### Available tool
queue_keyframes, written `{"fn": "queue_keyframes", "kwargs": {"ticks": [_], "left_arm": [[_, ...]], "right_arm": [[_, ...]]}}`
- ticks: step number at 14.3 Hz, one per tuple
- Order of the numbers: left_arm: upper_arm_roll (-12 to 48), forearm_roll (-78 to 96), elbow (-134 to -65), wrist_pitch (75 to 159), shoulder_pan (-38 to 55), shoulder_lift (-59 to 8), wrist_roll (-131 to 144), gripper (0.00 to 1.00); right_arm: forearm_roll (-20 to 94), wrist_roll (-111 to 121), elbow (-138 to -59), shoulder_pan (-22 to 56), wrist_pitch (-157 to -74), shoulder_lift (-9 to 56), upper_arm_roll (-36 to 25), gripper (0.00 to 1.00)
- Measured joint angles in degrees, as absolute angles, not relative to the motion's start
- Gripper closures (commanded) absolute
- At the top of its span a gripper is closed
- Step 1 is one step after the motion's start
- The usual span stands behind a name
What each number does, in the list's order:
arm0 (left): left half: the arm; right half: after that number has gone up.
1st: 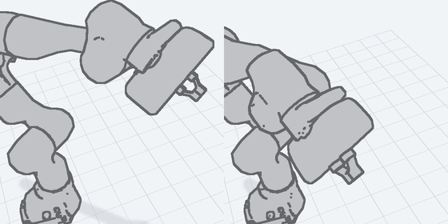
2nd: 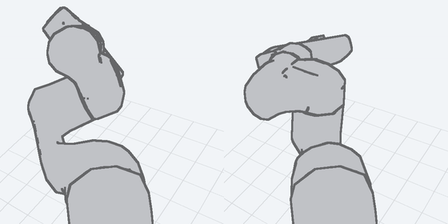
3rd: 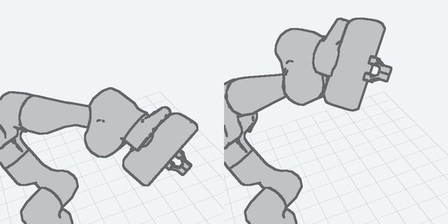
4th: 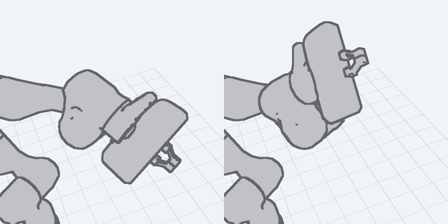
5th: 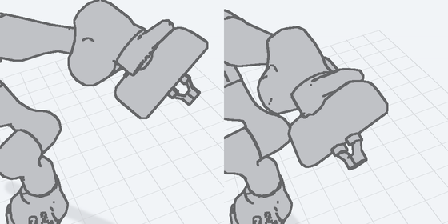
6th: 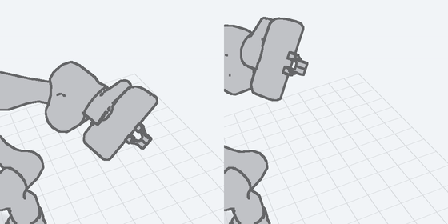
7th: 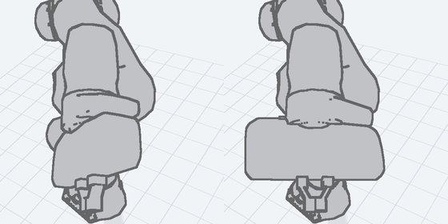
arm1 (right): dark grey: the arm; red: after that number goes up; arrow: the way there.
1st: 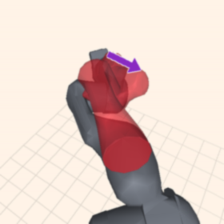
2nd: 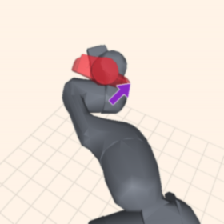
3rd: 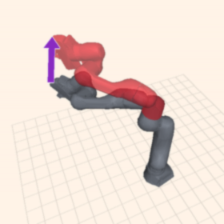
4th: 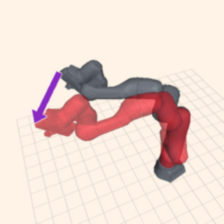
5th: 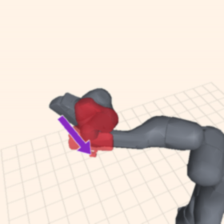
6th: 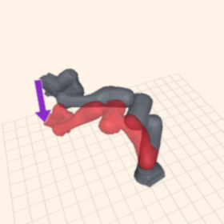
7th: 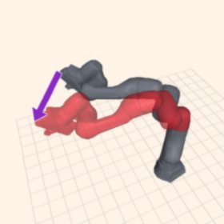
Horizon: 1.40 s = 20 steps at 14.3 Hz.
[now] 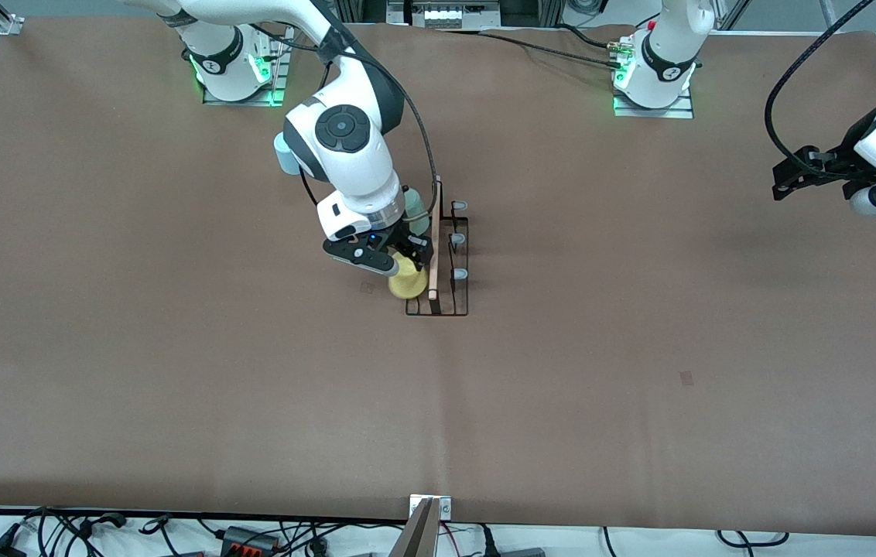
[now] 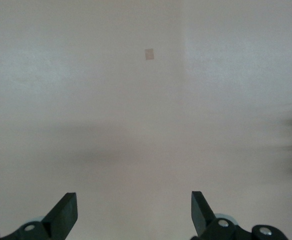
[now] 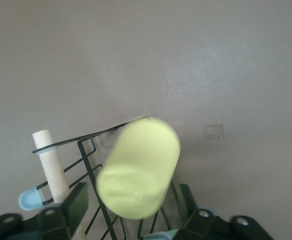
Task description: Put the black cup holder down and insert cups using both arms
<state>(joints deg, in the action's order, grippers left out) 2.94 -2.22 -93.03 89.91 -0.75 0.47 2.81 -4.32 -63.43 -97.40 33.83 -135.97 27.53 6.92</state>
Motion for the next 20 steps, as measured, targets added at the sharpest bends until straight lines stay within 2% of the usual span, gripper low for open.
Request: {"fn": "queue_keyframes", "kwargs": {"ticks": [3,5,9,13,15,18,20], "left_arm": [[2.9,-2.2,-93.0,89.9,-0.8,0.5,2.8,0.00],[2.9,-2.2,-93.0,89.9,-0.8,0.5,2.8,0.00],[2.9,-2.2,-93.0,89.9,-0.8,0.5,2.8,0.00],[2.8,-2.2,-93.0,89.9,-0.8,0.5,2.8,0.00],[2.8,-2.2,-93.0,89.9,-0.8,0.5,2.8,0.00],[2.8,-2.2,-93.0,89.9,-0.8,0.5,2.8,0.00],[2.8,-2.2,-93.0,89.9,-0.8,0.5,2.8,0.00]], "right_arm": [[-4.5,-63.1,-96.4,32.7,-134.2,26.4,6.1,0.00],[-4.8,-58.3,-95.7,28.7,-128.0,23.1,5.7,0.00],[-4.7,-31.8,-95.3,12.6,-113.8,13.4,5.1,0.00],[-4.7,-14.4,-95.2,-1.5,-108.4,7.6,4.9,0.00],[-4.7,-13.2,-94.7,-4.5,-105.0,5.2,4.5,0.00],[-2.7,-13.1,-91.2,-5.2,-96.0,3.0,4.3,0.00],[0.3,-13.2,-89.3,-5.2,-92.7,2.9,3.8,0.00]]}}
